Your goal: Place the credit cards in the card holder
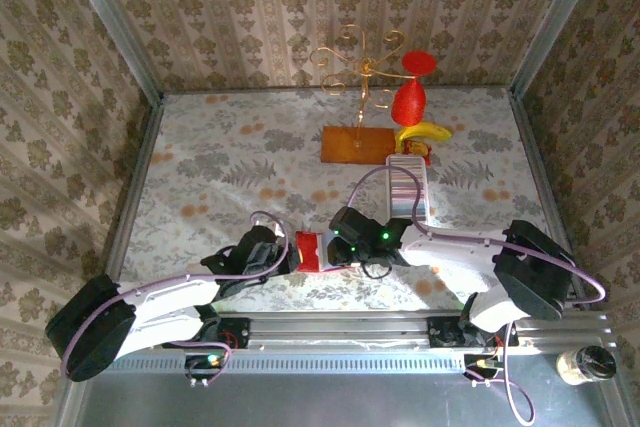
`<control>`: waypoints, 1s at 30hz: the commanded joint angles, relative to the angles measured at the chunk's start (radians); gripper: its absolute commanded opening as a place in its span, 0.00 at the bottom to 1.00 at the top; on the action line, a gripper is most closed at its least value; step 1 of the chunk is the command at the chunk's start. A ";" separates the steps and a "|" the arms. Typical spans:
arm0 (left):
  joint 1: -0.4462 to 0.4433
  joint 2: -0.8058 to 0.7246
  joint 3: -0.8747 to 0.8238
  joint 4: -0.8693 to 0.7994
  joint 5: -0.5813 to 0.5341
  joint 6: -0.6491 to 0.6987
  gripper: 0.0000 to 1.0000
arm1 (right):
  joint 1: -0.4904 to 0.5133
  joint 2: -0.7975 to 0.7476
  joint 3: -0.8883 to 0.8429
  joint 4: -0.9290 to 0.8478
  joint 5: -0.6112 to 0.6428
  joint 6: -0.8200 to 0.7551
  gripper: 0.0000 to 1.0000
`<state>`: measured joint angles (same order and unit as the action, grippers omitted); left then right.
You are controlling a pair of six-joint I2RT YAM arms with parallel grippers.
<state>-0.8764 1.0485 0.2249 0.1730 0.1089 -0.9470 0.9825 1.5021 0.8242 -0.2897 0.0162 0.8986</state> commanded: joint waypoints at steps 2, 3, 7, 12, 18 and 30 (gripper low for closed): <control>-0.010 0.009 0.024 0.013 0.012 0.007 0.00 | 0.005 0.019 0.026 -0.025 0.036 0.032 0.35; -0.010 0.010 0.024 0.014 0.012 0.007 0.00 | 0.005 0.022 0.024 -0.035 0.048 0.034 0.35; -0.018 0.013 0.023 0.016 0.011 0.006 0.00 | 0.006 0.034 0.023 -0.057 0.066 0.036 0.37; -0.029 0.025 0.024 0.026 0.006 0.003 0.00 | 0.005 0.068 0.026 -0.055 0.067 0.042 0.39; -0.038 0.045 0.024 0.044 0.007 -0.002 0.00 | 0.005 0.114 0.035 -0.055 0.059 0.049 0.45; -0.054 0.080 0.018 0.083 -0.006 -0.030 0.00 | 0.008 0.098 0.021 0.114 -0.018 0.090 0.50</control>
<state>-0.9188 1.1175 0.2249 0.2409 0.1051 -0.9558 0.9829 1.5997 0.8436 -0.2268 0.0189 0.9565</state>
